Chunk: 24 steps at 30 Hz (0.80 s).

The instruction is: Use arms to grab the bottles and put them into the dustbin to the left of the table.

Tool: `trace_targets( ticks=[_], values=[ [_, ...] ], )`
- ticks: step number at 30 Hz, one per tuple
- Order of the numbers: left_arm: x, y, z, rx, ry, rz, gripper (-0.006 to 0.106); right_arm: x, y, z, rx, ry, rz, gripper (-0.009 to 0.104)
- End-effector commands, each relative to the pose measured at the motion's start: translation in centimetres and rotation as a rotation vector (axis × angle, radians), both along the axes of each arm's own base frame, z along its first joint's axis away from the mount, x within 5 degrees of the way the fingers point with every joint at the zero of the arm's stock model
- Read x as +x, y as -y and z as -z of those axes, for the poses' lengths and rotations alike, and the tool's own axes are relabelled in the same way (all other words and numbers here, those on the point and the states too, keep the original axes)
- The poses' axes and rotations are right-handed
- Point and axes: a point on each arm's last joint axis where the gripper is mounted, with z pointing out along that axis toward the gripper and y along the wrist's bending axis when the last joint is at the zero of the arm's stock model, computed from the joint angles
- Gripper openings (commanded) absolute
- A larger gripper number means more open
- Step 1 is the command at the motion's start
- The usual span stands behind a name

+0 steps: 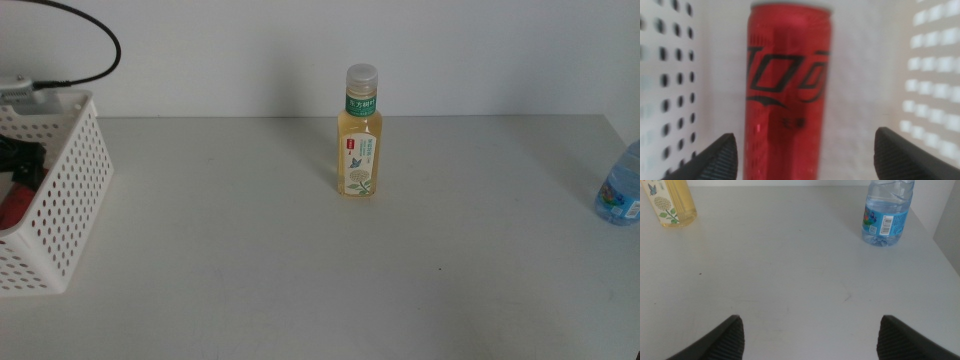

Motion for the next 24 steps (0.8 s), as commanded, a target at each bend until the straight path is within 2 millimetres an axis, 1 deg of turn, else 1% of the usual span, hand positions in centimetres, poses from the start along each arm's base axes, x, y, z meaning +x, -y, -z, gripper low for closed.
trace_targets(
  ticks=[1,3,6,10,13,16,18,20,24],
  values=[
    [-1.0,0.8,-6.0,0.006,0.170,-0.015,0.094,0.0,0.1,-0.7,-0.019,0.085,0.003,0.069],
    [-1.8,1.7,-8.3,0.019,0.226,0.014,0.094,0.0,0.1,-0.7,-0.019,0.085,0.003,0.069],
    [-3.2,3.9,-11.9,0.056,0.317,0.081,0.093,0.0,0.1,-0.7,-0.019,0.085,0.003,0.069],
    [-5.9,8.1,-16.7,0.074,0.453,0.183,0.093,0.0,0.1,-0.7,-0.019,0.085,0.003,0.069],
    [-7.9,11.4,-19.5,0.072,0.547,0.273,0.093,0.0,0.1,-0.7,-0.019,0.085,0.003,0.069],
    [-9.8,14.4,-21.4,0.059,0.625,0.366,0.093,0.0,0.1,-0.7,-0.019,0.085,0.003,0.069],
    [-10.8,16.2,-22.3,0.044,0.669,0.424,0.093,0.0,0.1,-0.7,-0.019,0.085,0.003,0.069],
    [-11.6,17.6,-22.9,0.029,0.697,0.473,0.093,0.0,0.1,-0.7,-0.019,0.085,0.003,0.069],
    [-12.2,19.6,-23.2,-0.001,0.718,0.539,0.093,0.0,0.1,-0.7,-0.019,0.085,0.003,0.069]
  ],
)
